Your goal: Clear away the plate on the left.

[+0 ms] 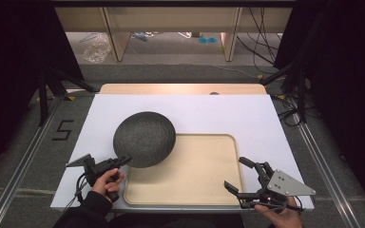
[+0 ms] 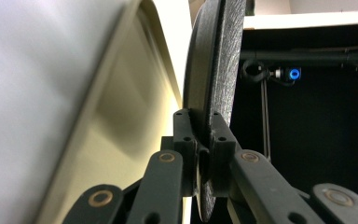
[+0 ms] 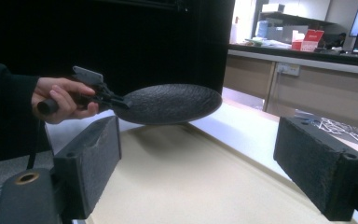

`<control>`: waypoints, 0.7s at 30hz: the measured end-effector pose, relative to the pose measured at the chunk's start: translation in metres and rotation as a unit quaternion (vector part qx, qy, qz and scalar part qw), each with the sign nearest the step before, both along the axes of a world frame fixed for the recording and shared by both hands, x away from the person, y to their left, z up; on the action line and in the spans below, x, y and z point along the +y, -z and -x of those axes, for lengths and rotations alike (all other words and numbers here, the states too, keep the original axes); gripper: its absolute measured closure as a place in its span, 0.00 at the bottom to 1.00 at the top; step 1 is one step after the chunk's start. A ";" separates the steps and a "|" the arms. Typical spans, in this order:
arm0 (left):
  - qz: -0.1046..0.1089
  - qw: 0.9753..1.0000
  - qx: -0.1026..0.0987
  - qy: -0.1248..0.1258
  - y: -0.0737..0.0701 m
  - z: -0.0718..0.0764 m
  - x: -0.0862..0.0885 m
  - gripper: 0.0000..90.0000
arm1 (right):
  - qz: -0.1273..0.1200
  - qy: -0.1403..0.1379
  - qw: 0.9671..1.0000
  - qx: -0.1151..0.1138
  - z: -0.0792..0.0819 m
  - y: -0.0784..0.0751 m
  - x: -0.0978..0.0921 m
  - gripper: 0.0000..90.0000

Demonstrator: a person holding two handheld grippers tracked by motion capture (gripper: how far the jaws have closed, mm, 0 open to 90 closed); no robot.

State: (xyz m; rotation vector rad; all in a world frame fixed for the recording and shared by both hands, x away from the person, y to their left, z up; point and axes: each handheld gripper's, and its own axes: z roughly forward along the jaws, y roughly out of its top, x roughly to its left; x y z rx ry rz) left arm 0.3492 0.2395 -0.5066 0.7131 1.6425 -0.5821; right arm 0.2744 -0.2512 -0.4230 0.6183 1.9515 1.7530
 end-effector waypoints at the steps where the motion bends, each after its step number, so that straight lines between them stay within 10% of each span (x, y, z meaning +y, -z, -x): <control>1: 0.000 1.000 -0.001 0.006 0.000 0.001 -0.003 0.95 | -0.002 0.002 1.000 -0.003 0.000 0.000 0.000 0.18; 21: -0.029 0.997 -0.002 0.072 -0.001 0.013 -0.036 0.94 | -0.001 -0.001 1.000 -0.006 -0.001 0.000 0.000 0.18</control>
